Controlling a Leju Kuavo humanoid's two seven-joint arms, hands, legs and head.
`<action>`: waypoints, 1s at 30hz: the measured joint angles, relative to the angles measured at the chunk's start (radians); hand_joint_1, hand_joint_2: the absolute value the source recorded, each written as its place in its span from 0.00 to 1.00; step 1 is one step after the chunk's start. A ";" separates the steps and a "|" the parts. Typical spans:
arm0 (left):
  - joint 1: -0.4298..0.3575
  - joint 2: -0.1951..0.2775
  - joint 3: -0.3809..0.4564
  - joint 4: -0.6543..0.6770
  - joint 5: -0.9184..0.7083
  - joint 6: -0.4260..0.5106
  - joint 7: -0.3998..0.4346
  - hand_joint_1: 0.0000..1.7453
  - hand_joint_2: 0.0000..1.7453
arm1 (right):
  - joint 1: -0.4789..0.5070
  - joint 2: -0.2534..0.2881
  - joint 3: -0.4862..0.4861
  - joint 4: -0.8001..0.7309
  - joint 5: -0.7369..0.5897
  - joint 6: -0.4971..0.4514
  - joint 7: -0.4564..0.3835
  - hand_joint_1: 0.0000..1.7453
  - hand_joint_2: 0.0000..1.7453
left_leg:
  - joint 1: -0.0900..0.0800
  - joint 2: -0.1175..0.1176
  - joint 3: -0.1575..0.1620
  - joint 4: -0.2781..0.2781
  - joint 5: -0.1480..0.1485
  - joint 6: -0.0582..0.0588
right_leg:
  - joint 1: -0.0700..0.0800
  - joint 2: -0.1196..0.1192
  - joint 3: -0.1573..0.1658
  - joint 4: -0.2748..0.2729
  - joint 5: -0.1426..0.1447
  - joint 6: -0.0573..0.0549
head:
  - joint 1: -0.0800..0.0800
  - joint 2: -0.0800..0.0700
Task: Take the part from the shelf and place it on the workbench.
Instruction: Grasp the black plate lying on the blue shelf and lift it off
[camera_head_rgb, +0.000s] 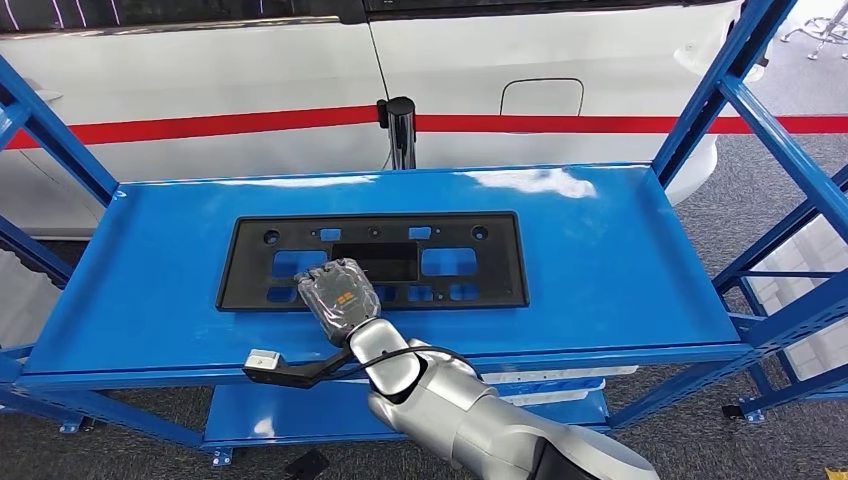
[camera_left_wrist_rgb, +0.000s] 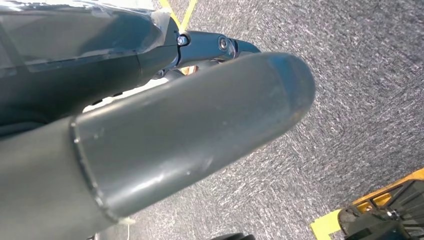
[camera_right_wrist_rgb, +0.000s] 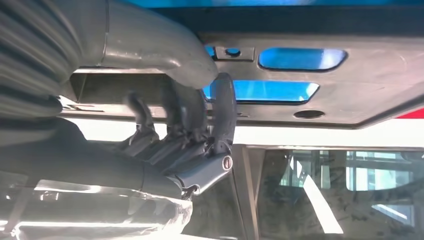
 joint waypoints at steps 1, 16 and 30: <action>0.000 0.000 0.004 0.000 -0.005 -0.002 0.000 0.00 0.00 | 0.000 0.000 -0.002 0.000 0.009 -0.003 0.000 0.00 1.00 | 0.000 0.000 0.000 0.000 0.000 0.000 | 0.000 0.000 0.000 0.000 0.000 0.000 | 0.000 0.000; 0.000 -0.003 0.029 0.000 -0.023 -0.004 0.001 0.00 0.00 | 0.005 0.000 -0.032 -0.007 0.030 -0.021 0.001 0.00 1.00 | 0.000 0.000 0.000 0.000 0.000 0.000 | 0.000 0.000 0.000 0.000 0.000 0.000 | 0.000 0.000; -0.001 -0.005 0.054 0.000 -0.051 -0.006 0.001 0.00 0.00 | 0.006 0.000 -0.055 -0.026 0.076 -0.037 -0.001 0.00 1.00 | 0.000 0.000 0.000 0.000 0.000 0.000 | 0.000 0.000 0.000 0.000 0.000 0.000 | 0.000 0.000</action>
